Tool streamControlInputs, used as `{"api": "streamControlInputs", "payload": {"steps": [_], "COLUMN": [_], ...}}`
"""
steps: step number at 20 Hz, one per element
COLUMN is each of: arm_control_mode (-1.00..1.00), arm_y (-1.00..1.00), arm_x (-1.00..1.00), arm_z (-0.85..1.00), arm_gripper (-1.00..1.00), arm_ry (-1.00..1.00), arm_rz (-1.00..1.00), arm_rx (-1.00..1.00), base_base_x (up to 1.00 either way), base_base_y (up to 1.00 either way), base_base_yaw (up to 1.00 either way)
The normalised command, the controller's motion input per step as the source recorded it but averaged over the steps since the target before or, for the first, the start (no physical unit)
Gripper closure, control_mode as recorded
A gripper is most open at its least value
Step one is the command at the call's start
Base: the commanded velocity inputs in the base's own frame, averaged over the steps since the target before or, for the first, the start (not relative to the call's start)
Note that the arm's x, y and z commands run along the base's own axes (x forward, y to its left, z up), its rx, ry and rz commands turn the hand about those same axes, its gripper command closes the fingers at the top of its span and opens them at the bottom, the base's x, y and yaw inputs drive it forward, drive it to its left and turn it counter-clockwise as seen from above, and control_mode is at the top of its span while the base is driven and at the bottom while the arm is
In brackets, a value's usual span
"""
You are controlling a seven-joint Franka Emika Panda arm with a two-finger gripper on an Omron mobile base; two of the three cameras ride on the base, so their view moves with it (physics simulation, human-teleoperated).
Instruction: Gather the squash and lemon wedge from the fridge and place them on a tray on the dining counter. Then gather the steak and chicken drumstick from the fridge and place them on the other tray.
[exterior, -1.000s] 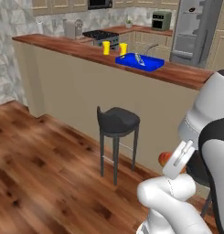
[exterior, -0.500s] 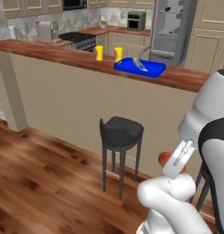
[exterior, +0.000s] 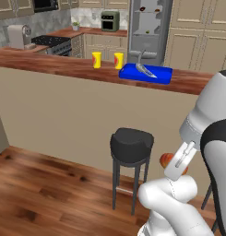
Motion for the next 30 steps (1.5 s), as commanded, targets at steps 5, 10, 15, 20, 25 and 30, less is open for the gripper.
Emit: {"api": "streamControlInputs", "payload": {"steps": [5,10,15,20,25,30], "arm_control_mode": [1.0,1.0,1.0,1.0,1.0,1.0], "arm_y": [0.0,0.0,0.0,0.0,0.0,0.0], "arm_x": [0.0,0.0,0.0,0.0,0.0,0.0], "arm_z": [0.0,0.0,0.0,0.0,0.0,0.0], "arm_gripper": [1.0,1.0,1.0,1.0,1.0,1.0], "arm_ry": [0.0,0.0,0.0,0.0,0.0,0.0], "arm_rz": [0.0,0.0,0.0,0.0,0.0,0.0], "arm_rx": [0.0,0.0,0.0,0.0,0.0,0.0], "base_base_x": [0.64,0.63,0.54,0.35,0.15,0.23], "base_base_y": [0.16,0.17,0.07,0.15,0.32,0.6], "base_base_yaw": [-0.34,-0.35,-0.37,-0.38,-0.36,-0.3]}}
